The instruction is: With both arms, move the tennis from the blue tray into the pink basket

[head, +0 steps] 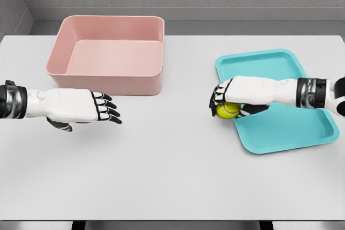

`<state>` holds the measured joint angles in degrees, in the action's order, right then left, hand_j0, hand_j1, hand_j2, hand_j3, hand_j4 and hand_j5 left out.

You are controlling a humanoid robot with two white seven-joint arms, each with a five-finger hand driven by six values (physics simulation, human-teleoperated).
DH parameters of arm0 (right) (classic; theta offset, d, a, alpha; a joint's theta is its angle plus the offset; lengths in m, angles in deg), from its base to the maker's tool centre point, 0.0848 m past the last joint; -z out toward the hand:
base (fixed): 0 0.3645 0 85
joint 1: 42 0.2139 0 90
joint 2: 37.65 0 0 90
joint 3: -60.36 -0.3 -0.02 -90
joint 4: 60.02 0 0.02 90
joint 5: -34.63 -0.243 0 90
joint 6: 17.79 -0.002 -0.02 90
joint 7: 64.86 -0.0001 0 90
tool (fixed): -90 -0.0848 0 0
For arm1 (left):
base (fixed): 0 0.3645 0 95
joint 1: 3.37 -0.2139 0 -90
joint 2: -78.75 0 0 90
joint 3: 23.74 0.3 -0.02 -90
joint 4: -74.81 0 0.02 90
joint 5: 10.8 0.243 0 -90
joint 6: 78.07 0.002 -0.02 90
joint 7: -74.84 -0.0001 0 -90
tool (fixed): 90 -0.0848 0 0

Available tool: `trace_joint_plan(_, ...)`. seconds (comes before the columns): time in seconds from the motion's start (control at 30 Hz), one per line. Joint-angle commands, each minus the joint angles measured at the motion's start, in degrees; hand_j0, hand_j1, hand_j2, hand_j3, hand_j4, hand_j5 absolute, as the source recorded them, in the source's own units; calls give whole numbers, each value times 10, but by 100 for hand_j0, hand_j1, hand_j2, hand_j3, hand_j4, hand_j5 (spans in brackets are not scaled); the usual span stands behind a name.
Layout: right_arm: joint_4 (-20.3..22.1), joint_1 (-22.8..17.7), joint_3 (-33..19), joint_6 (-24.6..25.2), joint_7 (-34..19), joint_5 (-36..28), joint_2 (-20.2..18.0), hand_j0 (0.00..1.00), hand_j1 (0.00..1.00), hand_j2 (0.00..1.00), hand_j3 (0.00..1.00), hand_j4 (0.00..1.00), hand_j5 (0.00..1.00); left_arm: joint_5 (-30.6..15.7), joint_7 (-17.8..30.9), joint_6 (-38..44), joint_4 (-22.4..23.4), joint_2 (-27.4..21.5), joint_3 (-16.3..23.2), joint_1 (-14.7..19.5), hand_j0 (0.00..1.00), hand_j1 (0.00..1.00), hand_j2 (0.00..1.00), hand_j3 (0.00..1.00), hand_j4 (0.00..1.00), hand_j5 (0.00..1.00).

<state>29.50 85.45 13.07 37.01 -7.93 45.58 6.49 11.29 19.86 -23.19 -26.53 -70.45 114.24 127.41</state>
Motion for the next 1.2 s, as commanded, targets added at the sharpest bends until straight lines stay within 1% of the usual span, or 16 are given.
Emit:
trace_joint_plan(0.0,0,0,2,2,-2,-5,29,53,53,53,53,53,53,-2,0,1,0,0,0,0,100,100,100,100,100,100)
trace_joint_plan(0.03,-1,0,4,2,-3,-5,44,53,53,53,53,53,53,-2,0,1,0,0,0,0,100,100,100,100,100,100)
trace_joint_plan(0.17,-4,-1,11,2,-5,-5,77,53,53,53,53,53,53,-2,0,1,0,-1,0,-1,100,100,100,100,100,100)
trace_joint_plan(0.2,-5,-1,18,2,-11,-5,93,53,53,53,53,53,53,-2,0,1,0,-1,0,-1,100,100,100,100,100,100)
trace_joint_plan(0.3,-15,0,28,2,-13,-2,117,53,53,53,53,53,53,-2,0,1,0,-4,0,-1,100,100,100,100,100,100)
trace_joint_plan(0.43,-47,12,57,2,-17,-1,149,53,53,53,53,53,53,-2,0,1,0,-4,0,-1,100,100,100,100,100,100)
trace_joint_plan(0.57,-73,13,76,2,-17,1,168,53,53,53,53,53,53,-2,0,1,1,-4,0,-1,100,100,100,100,100,100)
trace_joint_plan(0.83,-128,29,89,2,-19,7,202,53,53,53,53,53,53,-2,0,1,1,-5,4,-2,100,100,100,100,100,100)
trace_joint_plan(1.07,-133,30,98,2,-19,10,207,53,53,53,53,53,53,-2,0,1,0,-4,5,-2,100,100,100,100,100,100)
trace_joint_plan(1.13,-133,29,97,2,-19,10,207,55,55,55,55,55,55,-2,0,1,1,-4,10,-2,100,100,100,100,100,100)
trace_joint_plan(1.17,-133,29,97,2,-19,10,207,57,57,57,57,57,57,-2,0,1,0,-4,10,-2,100,100,100,100,100,100)
